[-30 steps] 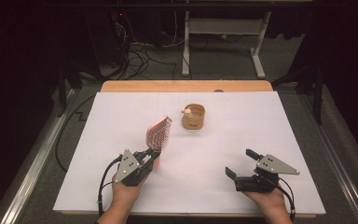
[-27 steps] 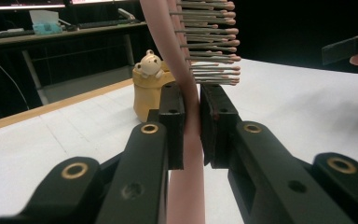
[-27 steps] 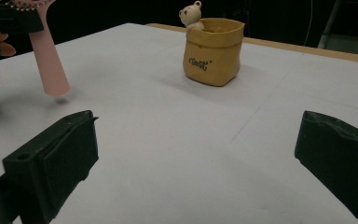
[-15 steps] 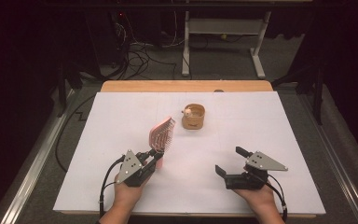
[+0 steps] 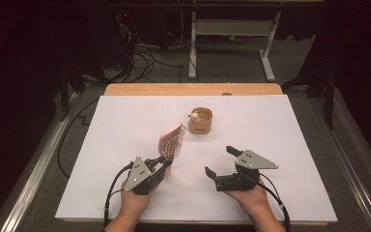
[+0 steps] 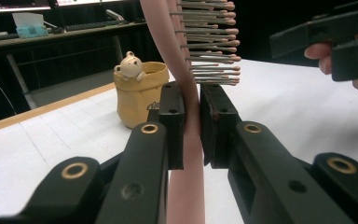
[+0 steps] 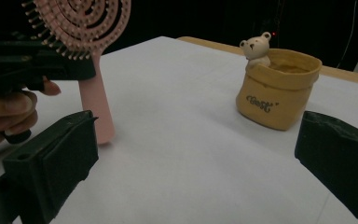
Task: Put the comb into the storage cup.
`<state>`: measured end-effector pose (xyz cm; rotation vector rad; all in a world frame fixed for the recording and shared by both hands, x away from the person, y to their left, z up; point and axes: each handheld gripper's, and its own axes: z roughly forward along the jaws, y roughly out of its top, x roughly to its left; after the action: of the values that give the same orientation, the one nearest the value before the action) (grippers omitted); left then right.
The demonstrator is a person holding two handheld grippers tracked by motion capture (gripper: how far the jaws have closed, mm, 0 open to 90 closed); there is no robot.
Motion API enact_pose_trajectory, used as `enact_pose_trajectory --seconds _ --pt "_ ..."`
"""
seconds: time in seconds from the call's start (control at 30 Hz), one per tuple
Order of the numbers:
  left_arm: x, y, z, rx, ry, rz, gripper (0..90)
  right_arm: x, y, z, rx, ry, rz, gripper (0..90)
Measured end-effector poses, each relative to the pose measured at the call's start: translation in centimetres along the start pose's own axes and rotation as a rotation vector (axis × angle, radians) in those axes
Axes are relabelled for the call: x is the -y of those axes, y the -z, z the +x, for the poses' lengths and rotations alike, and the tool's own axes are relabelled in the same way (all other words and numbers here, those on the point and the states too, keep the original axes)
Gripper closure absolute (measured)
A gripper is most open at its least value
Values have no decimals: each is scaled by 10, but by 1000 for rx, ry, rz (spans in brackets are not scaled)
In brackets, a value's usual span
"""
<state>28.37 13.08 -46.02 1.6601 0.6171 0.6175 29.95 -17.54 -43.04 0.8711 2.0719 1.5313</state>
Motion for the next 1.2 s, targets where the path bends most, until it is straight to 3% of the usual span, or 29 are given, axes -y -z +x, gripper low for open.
enact_pose_trajectory --seconds 0.73,1.2 --pt "-4 -6 -13 11 -23 -2 794 -34 -18 36 -78 5 -75 1" --pt "-4 -10 -20 15 -36 7 794 -47 -34 48 -88 -1 -75 1"
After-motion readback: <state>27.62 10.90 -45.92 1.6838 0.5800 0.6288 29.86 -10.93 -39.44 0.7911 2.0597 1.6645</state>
